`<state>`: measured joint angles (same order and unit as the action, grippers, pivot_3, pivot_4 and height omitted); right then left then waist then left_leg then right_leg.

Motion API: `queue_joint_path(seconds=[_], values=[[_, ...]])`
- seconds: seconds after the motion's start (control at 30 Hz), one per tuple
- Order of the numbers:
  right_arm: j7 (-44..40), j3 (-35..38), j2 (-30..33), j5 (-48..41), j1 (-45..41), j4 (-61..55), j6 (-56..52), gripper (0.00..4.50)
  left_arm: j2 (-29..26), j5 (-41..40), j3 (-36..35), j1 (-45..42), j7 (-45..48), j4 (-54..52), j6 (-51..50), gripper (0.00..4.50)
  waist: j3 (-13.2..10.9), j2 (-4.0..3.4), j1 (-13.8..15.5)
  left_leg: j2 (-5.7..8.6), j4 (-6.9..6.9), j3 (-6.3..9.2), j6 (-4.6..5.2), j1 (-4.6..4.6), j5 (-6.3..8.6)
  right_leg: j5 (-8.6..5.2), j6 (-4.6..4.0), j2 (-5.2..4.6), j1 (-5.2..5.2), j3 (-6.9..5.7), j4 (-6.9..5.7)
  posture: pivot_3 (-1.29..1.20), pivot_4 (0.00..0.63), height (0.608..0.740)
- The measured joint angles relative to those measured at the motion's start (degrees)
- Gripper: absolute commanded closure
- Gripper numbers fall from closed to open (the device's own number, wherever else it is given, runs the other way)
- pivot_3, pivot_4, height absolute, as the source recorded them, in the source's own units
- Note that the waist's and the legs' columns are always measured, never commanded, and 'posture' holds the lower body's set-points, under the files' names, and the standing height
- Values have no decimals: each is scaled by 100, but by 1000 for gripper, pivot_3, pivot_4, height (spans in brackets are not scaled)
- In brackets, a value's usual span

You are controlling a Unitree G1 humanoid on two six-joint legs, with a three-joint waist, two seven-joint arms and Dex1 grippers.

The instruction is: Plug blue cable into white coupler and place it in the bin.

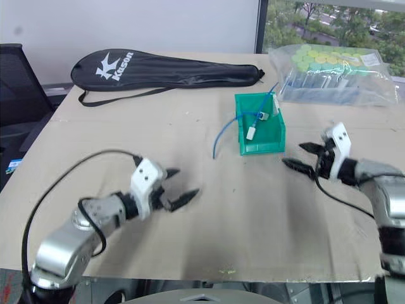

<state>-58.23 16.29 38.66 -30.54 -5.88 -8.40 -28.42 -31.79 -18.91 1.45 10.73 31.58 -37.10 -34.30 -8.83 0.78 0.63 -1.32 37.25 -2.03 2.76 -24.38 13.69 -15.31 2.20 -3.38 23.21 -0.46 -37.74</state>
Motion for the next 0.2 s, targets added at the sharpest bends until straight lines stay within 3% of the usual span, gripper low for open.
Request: queue_joint_path(seconds=[0.1, 0.2], values=[[-380, 60, -290, 55, 885, -94, 1031, 42, 276, 234, 155, 568, -57, 92, 798, 0, -6, 1, 7, 0, 2, -1, 0, 69, 0, -16, -27, -8, -67, 2, 4, 0, 150, 740], [-663, 13, -452, 304, 1283, 425, 1913, 42, 328, 447, 196, 788, -42, 406, 1327, 0, -8, -4, 4, 1, 6, -16, -1, 75, 1, -4, -46, -26, -70, 1, 5, 0, 150, 740]])
